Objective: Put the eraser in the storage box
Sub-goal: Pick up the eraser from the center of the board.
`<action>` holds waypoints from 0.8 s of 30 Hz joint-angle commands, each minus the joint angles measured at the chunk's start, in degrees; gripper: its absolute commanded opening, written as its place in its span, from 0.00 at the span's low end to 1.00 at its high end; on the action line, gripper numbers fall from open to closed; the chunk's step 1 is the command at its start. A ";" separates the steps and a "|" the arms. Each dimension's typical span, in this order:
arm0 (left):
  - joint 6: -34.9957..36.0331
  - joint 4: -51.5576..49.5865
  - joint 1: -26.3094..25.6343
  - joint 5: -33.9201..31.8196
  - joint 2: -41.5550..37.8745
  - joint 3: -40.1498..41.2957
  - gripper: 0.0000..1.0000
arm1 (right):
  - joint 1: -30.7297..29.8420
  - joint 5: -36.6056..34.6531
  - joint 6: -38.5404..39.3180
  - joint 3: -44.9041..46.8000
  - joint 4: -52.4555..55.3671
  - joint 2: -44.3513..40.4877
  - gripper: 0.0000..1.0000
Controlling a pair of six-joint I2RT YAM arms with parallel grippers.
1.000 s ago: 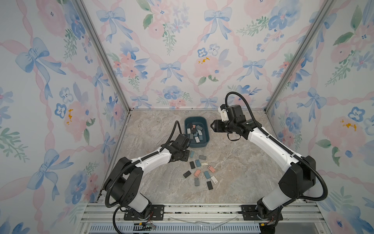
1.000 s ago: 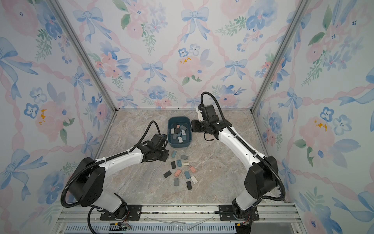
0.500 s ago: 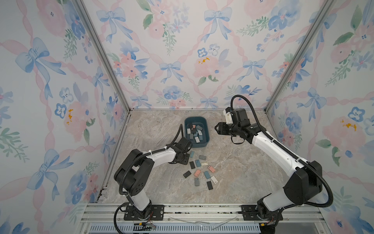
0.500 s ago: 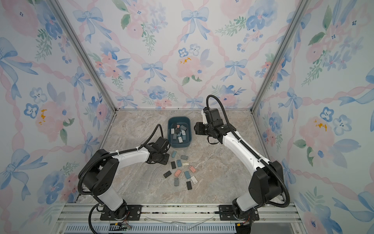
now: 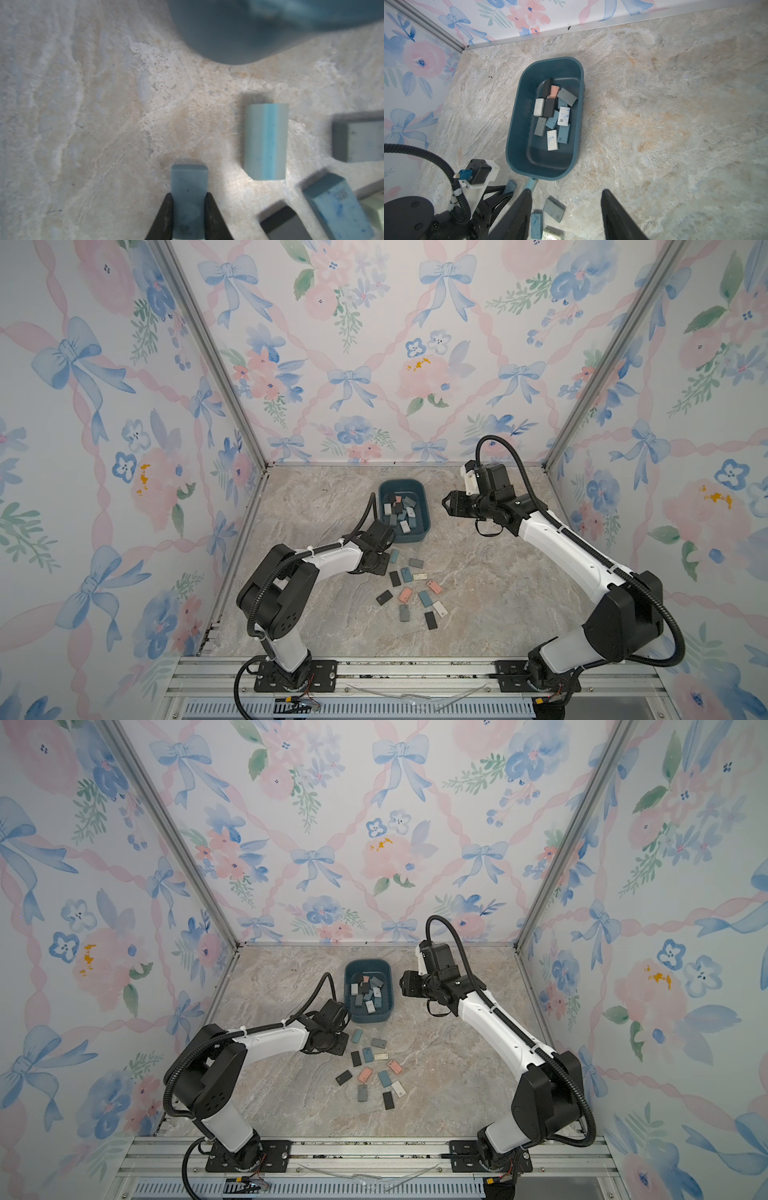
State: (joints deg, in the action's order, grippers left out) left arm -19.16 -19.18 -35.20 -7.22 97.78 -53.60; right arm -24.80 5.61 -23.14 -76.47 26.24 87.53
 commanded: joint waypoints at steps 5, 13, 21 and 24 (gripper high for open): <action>-0.79 -1.91 -0.13 0.60 -0.76 1.48 0.18 | 0.38 0.06 -0.81 0.41 -1.00 -0.27 0.56; -1.73 -2.04 -0.04 1.39 -5.28 1.68 0.17 | 0.36 1.50 -1.48 0.36 -1.90 0.45 0.56; -2.91 -1.99 0.04 2.69 -11.40 -0.66 0.19 | 0.37 1.47 -1.41 0.89 -2.01 0.37 0.56; -2.86 -2.10 0.13 3.48 -11.45 -3.60 0.19 | 0.45 1.64 -1.42 0.72 -2.25 0.63 0.56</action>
State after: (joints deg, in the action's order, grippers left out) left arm -21.23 -20.86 -35.18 -5.21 87.05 -54.22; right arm -24.80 6.50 -24.01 -76.36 24.62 87.57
